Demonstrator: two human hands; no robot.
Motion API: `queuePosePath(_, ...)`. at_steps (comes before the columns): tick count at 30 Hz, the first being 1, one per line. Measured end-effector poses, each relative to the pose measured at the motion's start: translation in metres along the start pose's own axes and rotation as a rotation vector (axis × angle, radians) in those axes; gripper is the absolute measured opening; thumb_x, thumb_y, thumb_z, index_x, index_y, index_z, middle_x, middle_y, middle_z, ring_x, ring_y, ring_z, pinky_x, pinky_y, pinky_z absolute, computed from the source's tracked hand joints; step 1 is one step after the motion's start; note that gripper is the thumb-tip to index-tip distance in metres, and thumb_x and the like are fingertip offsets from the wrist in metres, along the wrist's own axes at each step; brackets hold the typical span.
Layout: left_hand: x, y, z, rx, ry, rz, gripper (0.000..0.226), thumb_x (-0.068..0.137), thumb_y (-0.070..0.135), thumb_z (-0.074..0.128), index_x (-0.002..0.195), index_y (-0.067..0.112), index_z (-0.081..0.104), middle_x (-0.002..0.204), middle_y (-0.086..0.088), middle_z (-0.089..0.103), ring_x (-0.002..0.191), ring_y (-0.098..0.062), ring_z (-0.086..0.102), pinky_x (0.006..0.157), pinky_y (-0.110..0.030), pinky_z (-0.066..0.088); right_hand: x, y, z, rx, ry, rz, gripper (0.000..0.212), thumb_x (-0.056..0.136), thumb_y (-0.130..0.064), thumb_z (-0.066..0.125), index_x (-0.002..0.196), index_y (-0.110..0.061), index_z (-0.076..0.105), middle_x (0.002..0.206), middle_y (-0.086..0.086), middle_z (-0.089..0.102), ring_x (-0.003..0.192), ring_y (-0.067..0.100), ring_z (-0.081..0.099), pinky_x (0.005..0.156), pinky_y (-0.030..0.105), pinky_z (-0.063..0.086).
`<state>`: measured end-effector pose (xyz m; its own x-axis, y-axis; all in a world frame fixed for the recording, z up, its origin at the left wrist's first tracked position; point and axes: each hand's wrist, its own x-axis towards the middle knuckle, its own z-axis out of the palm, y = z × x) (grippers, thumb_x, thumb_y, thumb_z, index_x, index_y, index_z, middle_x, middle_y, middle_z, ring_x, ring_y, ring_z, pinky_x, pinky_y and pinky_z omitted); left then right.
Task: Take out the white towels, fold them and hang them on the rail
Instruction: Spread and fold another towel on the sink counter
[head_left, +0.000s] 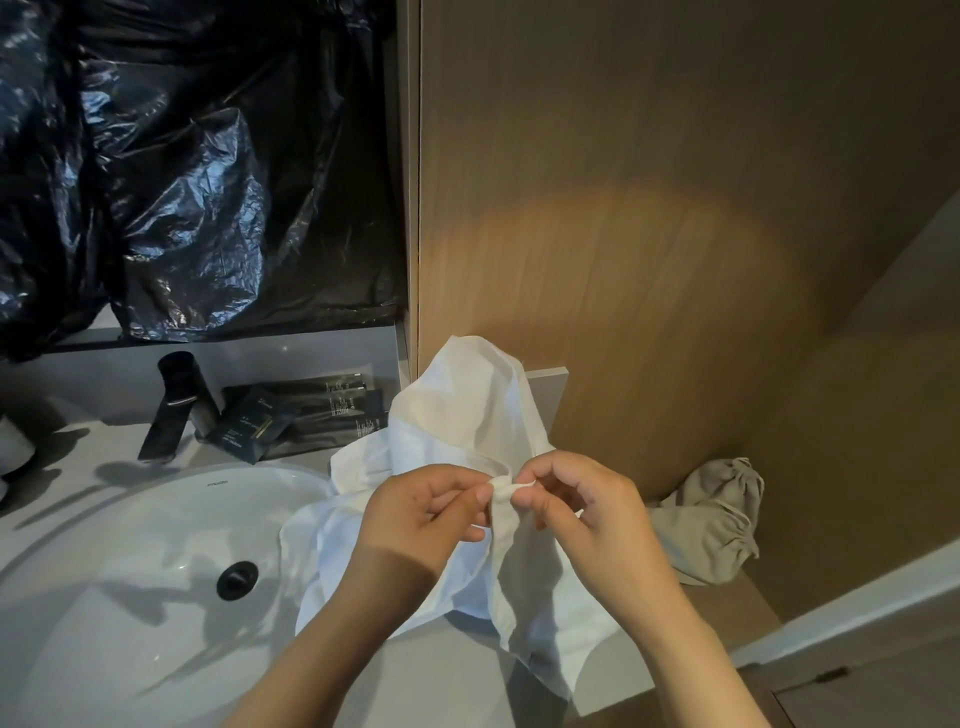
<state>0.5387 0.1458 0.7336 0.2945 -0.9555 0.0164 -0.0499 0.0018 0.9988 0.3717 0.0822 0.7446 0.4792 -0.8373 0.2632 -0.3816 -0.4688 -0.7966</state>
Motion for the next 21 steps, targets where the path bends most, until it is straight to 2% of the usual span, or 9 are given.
queuePosePath(3,-0.0013,-0.0009,-0.0015,0.009,-0.026,0.034,0.017,0.092,0.013,0.063,0.089,0.024,0.075,0.079,0.003,0.075,0.075,-0.014,0.072,0.064,-0.017,0.055,0.0005,-0.0014,0.0006,0.01,0.01,0.018,0.01,0.09,-0.026,0.067,0.082,-0.033,0.068,0.077,-0.014,0.065,0.074,0.013,0.062,0.065,0.018,0.049)
queuePosePath(11,-0.0025,-0.0056,-0.0027,0.029,-0.032,0.058,0.014,0.084,0.014,0.073,0.091,0.027,0.073,0.081,0.004,0.075,0.077,-0.015,0.072,0.071,-0.019,0.057,0.0,-0.0047,0.0028,0.063,0.01,0.035,0.013,0.09,-0.023,0.069,0.081,-0.032,0.068,0.076,-0.013,0.065,0.073,0.012,0.063,0.065,0.013,0.045)
queuePosePath(14,-0.002,-0.0059,-0.0035,0.059,-0.034,0.071,0.014,0.085,0.017,0.072,0.092,0.029,0.073,0.082,0.006,0.075,0.078,-0.015,0.072,0.072,-0.019,0.057,0.0006,-0.005,0.0023,0.054,-0.002,0.032,0.011,0.09,-0.025,0.068,0.082,-0.032,0.068,0.077,-0.014,0.065,0.074,0.011,0.063,0.065,0.014,0.047)
queuePosePath(18,-0.0017,-0.0059,-0.0031,0.116,-0.014,0.106,0.017,0.087,0.018,0.07,0.089,0.036,0.071,0.082,0.011,0.074,0.078,-0.01,0.071,0.07,-0.013,0.054,0.0021,-0.0041,0.0024,0.059,-0.01,0.028,0.008,0.091,-0.029,0.067,0.084,-0.033,0.068,0.078,-0.014,0.066,0.075,0.011,0.064,0.066,0.015,0.048)
queuePosePath(21,-0.0027,-0.0056,-0.0018,0.134,0.013,0.147,0.012,0.088,0.024,0.067,0.09,0.036,0.07,0.085,0.013,0.073,0.083,-0.011,0.07,0.075,-0.017,0.056,0.0032,-0.0018,0.0005,0.075,-0.041,0.013,0.008,0.092,-0.029,0.065,0.086,-0.035,0.066,0.074,-0.012,0.065,0.07,0.013,0.063,0.066,0.02,0.05)
